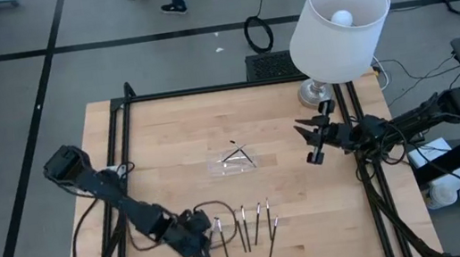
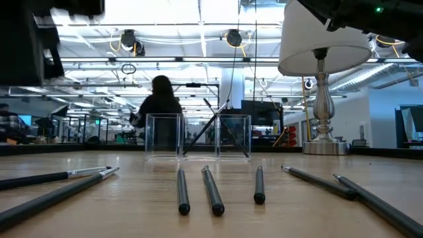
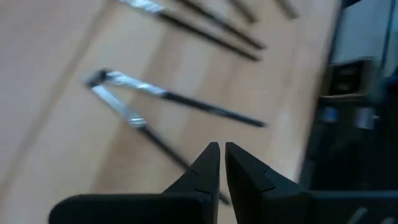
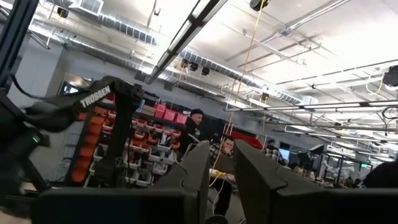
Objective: Pick & Place Makeup Supplies
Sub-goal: Put the makeup brush into the transparent organizer
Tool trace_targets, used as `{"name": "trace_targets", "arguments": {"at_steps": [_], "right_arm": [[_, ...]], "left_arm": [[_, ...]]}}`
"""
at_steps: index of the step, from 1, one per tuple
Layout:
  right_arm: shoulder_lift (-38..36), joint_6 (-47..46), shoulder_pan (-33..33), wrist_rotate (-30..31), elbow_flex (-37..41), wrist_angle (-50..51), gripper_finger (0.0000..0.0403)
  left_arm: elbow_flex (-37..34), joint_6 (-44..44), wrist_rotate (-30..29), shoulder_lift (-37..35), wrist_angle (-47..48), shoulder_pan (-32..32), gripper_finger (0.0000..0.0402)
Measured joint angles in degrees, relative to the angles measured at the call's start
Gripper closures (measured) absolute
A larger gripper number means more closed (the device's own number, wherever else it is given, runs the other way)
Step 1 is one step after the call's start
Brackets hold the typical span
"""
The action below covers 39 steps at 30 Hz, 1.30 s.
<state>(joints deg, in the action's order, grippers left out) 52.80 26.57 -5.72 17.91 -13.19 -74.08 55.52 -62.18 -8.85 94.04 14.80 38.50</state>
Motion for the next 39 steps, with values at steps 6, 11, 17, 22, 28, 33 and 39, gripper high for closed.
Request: {"name": "trace_targets", "arguments": {"at_steps": [6, 11, 17, 22, 28, 33, 39], "right_arm": [[0.0, 4.6, 0.0, 0.1, 0.0, -3.0, 0.0344], [0.0, 6.3, 0.0, 0.1, 0.0, -4.6, 0.0344], [0.0, 7.3, 0.0, 0.1, 0.0, -5.5, 0.0344], [0.0, 7.2, 0.0, 0.1, 0.0, -4.2, 0.0344], [0.0, 7.2, 0.0, 0.1, 0.0, -3.3, 0.0344], [0.0, 7.2, 0.0, 0.1, 0.0, -3.3, 0.0344], [0.0, 7.1, 0.0, 0.1, 0.0, -3.2, 0.0344]], "left_arm": [[8.3, -2.8, -4.8, 2.3, 10.8, 2.9, 0.0371], [8.7, -2.6, -6.3, 2.8, 6.1, 2.9, 0.0371], [7.4, 1.3, -8.4, 3.1, 0.5, 2.9, 0.0371], [7.3, -2.0, -9.4, 6.8, -0.5, 2.6, 0.0356], [8.7, 1.5, -7.7, 11.2, -1.2, 1.3, 0.0288], [8.8, 1.4, -3.6, 11.4, 4.5, -0.7, 0.0232], [8.7, -3.8, -1.8, 11.3, 14.1, -3.3, 0.0212]]}}
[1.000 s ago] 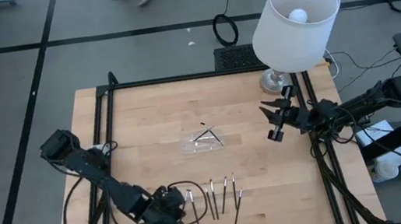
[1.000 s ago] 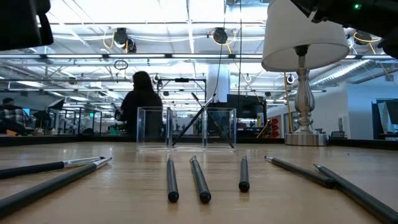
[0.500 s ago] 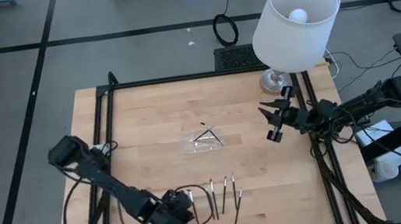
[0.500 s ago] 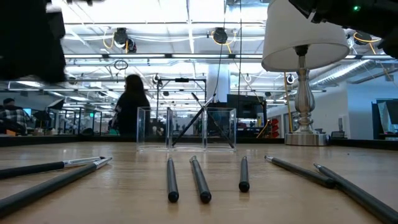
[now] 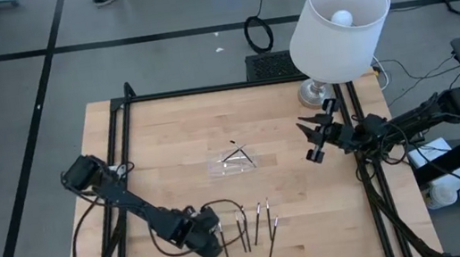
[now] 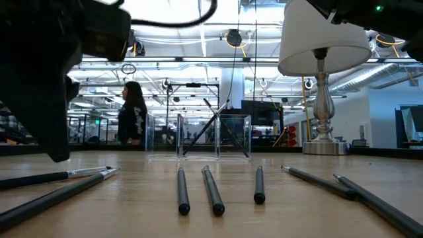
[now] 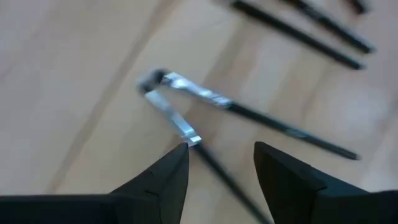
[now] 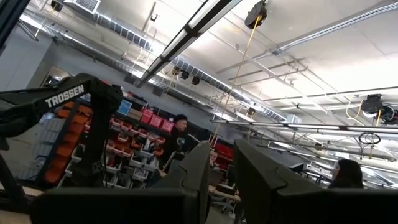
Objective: Pick & Place Makeup Supplies
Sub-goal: Put the makeup brush into the transparent organizer
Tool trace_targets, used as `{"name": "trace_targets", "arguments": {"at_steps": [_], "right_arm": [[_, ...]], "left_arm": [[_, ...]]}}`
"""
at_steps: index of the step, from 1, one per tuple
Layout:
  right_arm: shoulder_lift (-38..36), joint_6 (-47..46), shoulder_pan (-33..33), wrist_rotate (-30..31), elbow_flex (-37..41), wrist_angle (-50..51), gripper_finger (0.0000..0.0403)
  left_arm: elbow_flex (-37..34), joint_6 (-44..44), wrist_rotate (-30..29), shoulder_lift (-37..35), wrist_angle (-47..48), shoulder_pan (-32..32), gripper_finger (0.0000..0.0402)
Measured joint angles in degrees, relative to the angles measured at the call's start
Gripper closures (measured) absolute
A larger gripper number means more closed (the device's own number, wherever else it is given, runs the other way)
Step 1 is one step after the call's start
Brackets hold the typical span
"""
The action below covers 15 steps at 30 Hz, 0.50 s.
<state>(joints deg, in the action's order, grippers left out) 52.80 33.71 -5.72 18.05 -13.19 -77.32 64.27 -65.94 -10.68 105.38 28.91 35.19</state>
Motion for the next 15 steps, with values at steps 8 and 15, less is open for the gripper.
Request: {"name": "trace_targets", "arguments": {"at_steps": [8, 15], "right_arm": [[0.0, -2.4, 0.0, 0.1, 0.0, 1.3, 0.0344], [0.0, -3.1, 0.0, 0.1, 0.0, 2.2, 0.0344]], "left_arm": [[0.0, -1.6, 1.8, 0.0, 2.6, -2.4, 0.0211], [0.0, -0.6, 1.7, 0.0, 2.7, -3.8, 0.0211]]}}
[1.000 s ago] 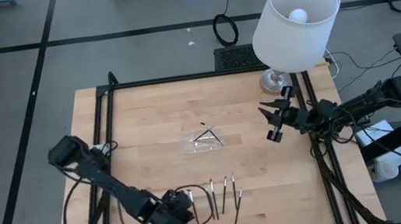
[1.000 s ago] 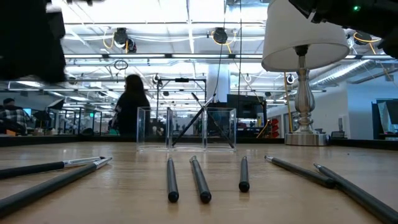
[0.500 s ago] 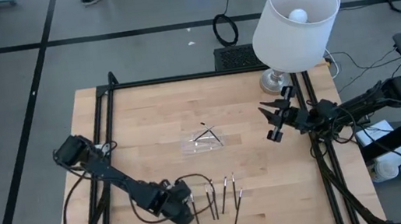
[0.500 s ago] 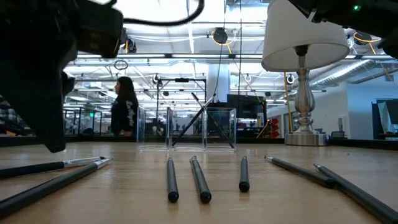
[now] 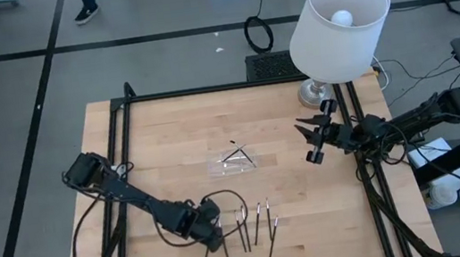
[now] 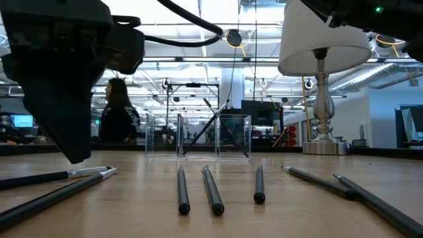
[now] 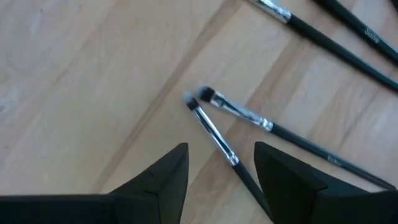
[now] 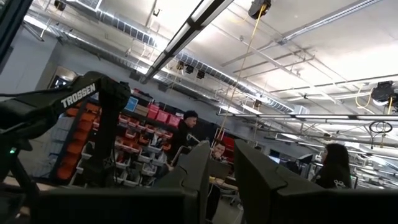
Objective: Pick & Place Makeup Supplies
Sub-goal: Put the makeup brush into the transparent organizer
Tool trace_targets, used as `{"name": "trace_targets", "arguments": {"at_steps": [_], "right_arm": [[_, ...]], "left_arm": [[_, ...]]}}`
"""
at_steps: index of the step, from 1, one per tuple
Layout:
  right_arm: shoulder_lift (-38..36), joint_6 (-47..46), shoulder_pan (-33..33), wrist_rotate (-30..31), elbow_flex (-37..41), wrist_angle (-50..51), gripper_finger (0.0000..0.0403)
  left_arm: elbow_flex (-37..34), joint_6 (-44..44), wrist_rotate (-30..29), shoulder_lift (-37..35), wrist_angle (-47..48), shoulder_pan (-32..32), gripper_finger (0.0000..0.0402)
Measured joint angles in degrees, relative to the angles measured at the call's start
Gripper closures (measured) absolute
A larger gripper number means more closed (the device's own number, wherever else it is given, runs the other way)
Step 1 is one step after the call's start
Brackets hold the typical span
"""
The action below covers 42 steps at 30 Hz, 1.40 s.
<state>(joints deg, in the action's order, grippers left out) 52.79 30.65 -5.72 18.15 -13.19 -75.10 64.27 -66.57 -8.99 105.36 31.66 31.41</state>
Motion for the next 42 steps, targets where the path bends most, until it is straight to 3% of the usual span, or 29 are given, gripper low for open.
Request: {"name": "trace_targets", "arguments": {"at_steps": [11, 23, 32, 42], "right_arm": [[0.0, 0.0, 0.0, 0.0, 0.0, 0.7, 0.0344], [0.0, 0.0, 0.0, 0.0, 0.0, 1.0, 0.0344], [0.0, 0.0, 0.0, 0.0, 0.0, 1.2, 0.0344], [0.0, 0.0, 0.0, 0.0, 0.0, 1.2, 0.0344]], "left_arm": [[0.0, -1.5, -1.3, 0.4, 3.6, -1.0, 0.0211], [0.2, -1.0, -0.4, 3.9, 1.3, -1.4, 0.0211], [0.3, -2.1, 1.9, 4.1, 7.2, -0.4, 0.0211], [0.2, 3.2, 1.9, 4.1, 8.3, 1.0, 0.0211]]}}
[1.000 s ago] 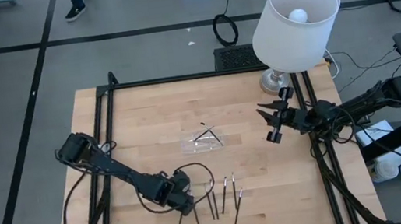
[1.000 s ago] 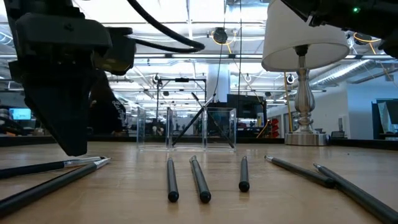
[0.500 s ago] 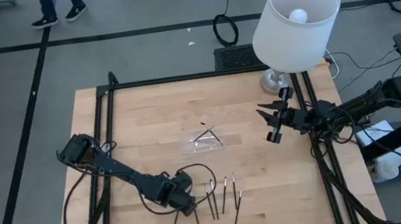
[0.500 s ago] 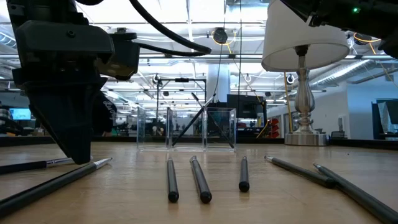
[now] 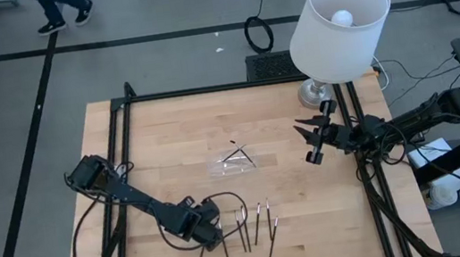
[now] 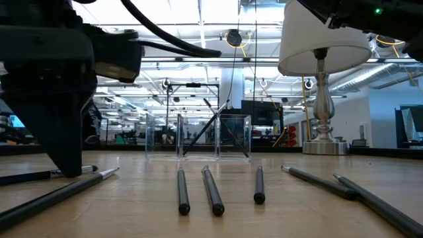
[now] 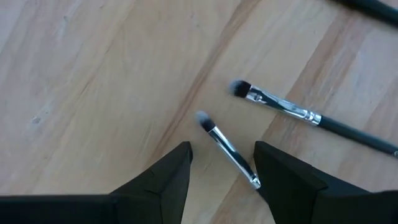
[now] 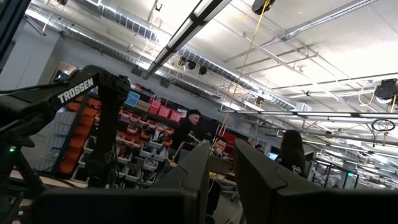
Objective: Pick & Place Makeup Supplies
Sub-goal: Put the makeup brush into the transparent organizer
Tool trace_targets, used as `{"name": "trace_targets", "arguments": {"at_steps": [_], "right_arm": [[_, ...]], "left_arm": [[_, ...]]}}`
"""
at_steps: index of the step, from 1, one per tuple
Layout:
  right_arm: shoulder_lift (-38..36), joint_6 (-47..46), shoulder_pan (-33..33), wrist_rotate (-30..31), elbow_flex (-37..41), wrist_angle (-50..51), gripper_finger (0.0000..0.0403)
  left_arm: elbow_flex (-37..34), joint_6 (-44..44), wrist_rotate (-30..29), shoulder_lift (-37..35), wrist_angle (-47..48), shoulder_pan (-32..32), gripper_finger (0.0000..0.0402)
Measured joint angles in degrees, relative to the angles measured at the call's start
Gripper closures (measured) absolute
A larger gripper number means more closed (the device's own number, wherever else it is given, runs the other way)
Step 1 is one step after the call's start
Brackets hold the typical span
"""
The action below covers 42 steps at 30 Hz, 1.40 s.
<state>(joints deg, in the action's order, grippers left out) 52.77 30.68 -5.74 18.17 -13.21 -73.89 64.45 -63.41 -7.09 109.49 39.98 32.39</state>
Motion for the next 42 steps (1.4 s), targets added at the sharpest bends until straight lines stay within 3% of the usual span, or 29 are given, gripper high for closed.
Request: {"name": "trace_targets", "arguments": {"at_steps": [9, 18, 26, 42], "right_arm": [[0.0, 0.0, 0.0, 0.0, 0.0, 0.0, 0.0344], [0.0, 0.0, 0.0, 0.0, 0.0, 0.3, 0.0344], [0.0, 0.0, 0.0, 0.0, 0.0, 0.5, 0.0344], [0.0, 0.0, 0.0, 0.0, 0.0, 1.6, 0.0344]], "left_arm": [[-0.1, 3.3, 0.6, 0.0, 0.2, 0.3, 0.0218], [-0.1, 6.1, 2.3, 0.0, 0.7, 0.4, 0.0305], [-0.1, 10.9, 4.0, -0.1, 1.2, 0.4, 0.0347], [-0.3, 8.2, 4.5, -2.1, 0.8, 0.4, 0.036]]}}
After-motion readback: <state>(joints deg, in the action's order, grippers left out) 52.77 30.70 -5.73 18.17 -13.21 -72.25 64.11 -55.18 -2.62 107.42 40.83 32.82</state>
